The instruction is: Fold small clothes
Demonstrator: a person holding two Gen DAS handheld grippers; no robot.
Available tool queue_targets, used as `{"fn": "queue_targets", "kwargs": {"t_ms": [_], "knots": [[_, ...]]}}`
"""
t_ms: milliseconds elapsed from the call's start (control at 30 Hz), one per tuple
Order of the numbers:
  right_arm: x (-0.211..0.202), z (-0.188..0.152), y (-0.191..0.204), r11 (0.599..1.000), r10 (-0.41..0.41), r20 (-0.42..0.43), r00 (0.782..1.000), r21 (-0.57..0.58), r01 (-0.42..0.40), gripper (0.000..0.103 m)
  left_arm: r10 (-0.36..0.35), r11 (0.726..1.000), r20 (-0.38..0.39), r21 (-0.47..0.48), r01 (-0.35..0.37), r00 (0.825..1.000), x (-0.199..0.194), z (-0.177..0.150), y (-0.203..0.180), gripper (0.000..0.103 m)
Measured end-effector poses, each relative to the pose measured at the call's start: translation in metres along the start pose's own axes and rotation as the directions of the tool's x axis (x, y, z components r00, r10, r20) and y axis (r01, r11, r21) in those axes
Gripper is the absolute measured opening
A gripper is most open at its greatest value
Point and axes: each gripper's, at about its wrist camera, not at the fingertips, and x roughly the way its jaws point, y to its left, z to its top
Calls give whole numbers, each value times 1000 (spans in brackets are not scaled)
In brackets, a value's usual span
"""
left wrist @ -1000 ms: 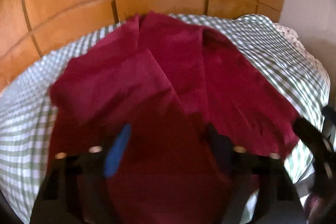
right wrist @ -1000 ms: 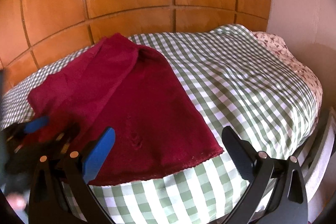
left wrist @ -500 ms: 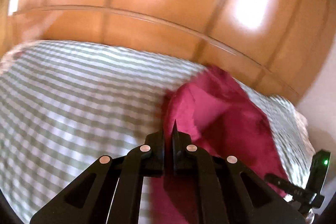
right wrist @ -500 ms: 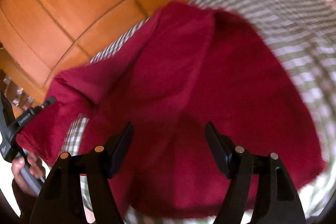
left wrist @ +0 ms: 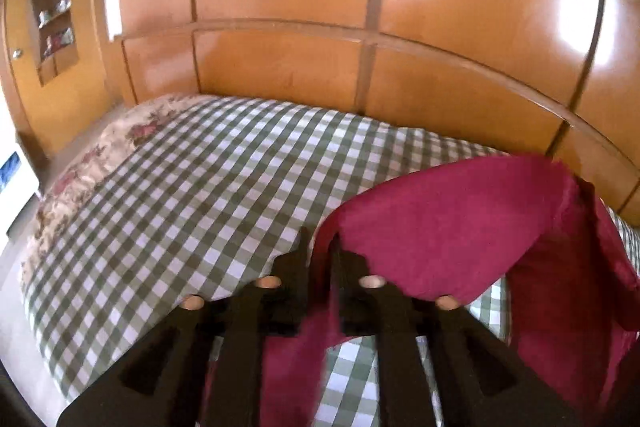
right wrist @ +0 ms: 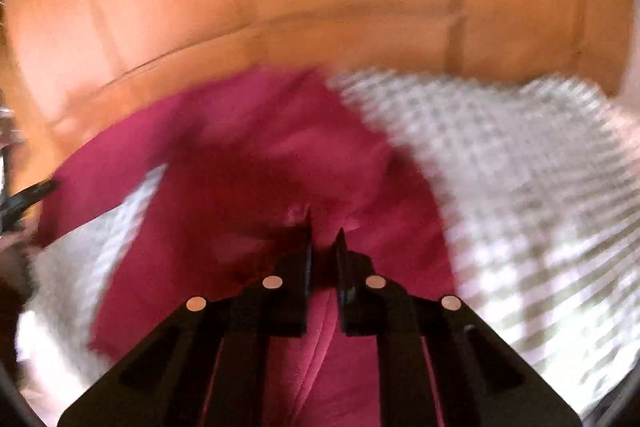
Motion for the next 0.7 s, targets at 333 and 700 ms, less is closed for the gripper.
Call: {"fn": "queue_targets", "kwargs": {"t_ms": [333,700], "knots": [[24,77,-155,836,-543,109,833,161,524,95,-240,971,-3,6,240,971,-51,-54,-21,73],[5,-87,-91,986,35,-185,982,165,-4,70,-620,783,-261,-142,606,740,-66,-160,-58,73]]}}
